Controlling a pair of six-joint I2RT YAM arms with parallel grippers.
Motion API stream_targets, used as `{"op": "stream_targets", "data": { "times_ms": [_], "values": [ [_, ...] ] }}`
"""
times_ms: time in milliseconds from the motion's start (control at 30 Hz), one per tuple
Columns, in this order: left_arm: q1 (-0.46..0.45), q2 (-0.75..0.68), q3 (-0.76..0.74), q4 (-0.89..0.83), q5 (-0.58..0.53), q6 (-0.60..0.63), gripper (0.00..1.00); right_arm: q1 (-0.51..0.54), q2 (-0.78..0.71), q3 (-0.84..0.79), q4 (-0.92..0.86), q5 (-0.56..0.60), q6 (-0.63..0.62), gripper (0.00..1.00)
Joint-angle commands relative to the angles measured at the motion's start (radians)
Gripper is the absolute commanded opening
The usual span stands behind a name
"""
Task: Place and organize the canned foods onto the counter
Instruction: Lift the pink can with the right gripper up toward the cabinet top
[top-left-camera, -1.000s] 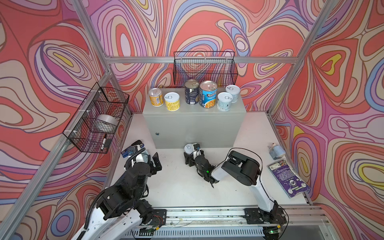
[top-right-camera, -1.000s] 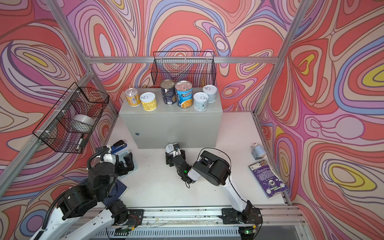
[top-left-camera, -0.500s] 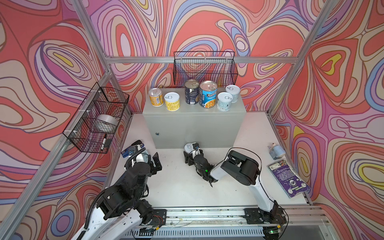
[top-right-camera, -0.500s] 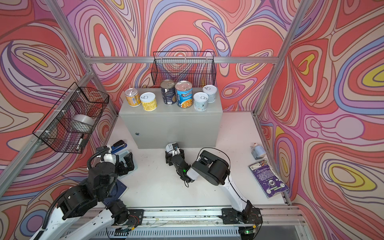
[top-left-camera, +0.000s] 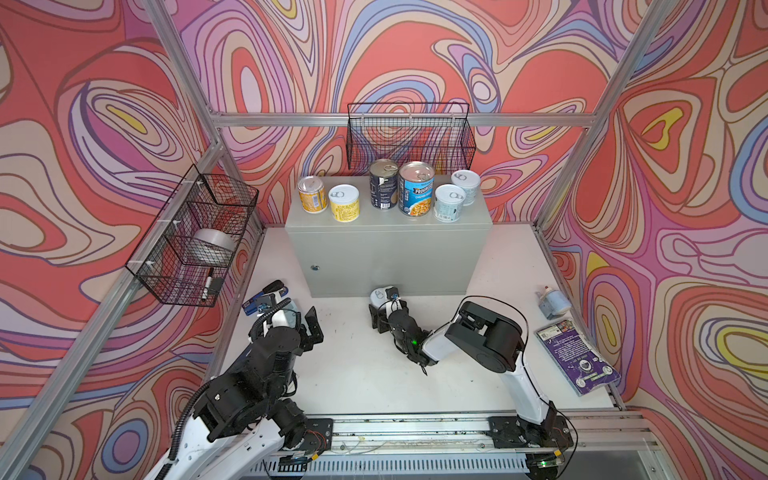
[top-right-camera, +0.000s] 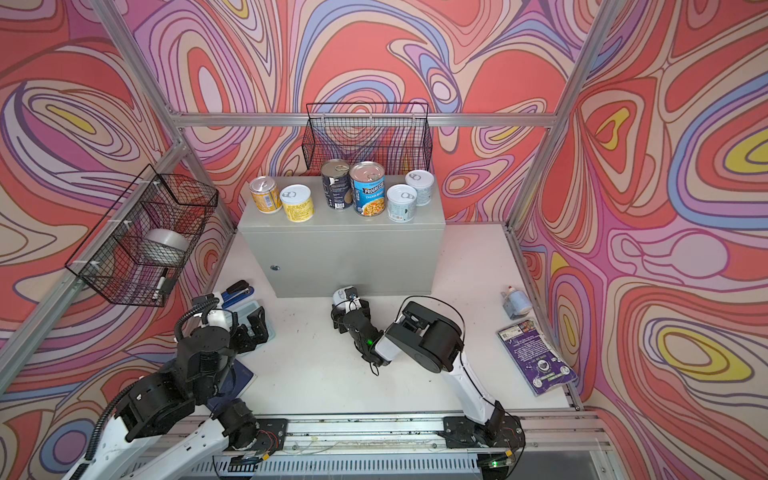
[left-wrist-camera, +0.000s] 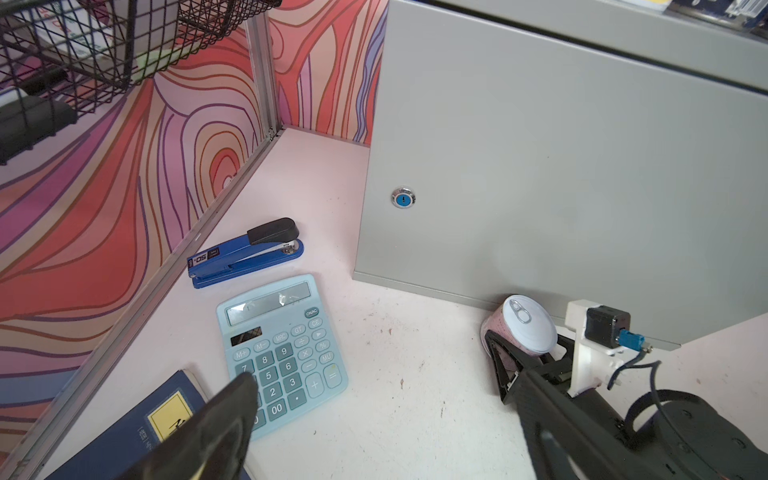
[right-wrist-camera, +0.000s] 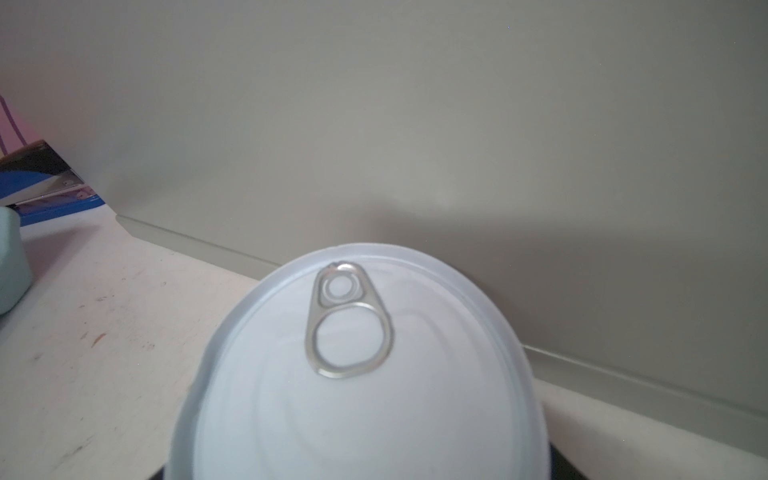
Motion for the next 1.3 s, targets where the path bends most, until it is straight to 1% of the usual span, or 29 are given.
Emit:
{"op": "stream_targets", "data": {
  "times_ms": [0, 167, 400, 567, 1000, 1267],
  "values": [
    [-0.002, -0.009, -0.008, 0.000, -0.016, -0.001, 1.00, 0.021, -0.051, -0.021, -0.023, 0.022, -0.019, 0.59],
    [-0.002, -0.008, -0.008, -0.006, -0.013, -0.007, 1.00, 0.051, -0.120, -0.055, -0.031, 0.023, -0.031, 0.55],
    [-0.002, -0.008, -0.011, -0.003, -0.008, -0.016, 1.00, 0.096, -0.271, -0.132, -0.037, 0.037, -0.045, 0.55],
    [-0.002, -0.002, -0.010, 0.000, 0.002, -0.026, 1.00, 0.121, -0.387, -0.153, -0.099, 0.050, -0.049, 0.55],
    [-0.002, 0.004, 0.000, -0.009, 0.034, -0.060, 1.00, 0.155, -0.642, -0.133, -0.282, 0.050, -0.114, 0.52],
    [-0.002, -0.016, 0.010, -0.025, 0.056, -0.080, 1.00, 0.159, -0.759, -0.132, -0.314, 0.028, -0.185, 0.51]
  ]
}}
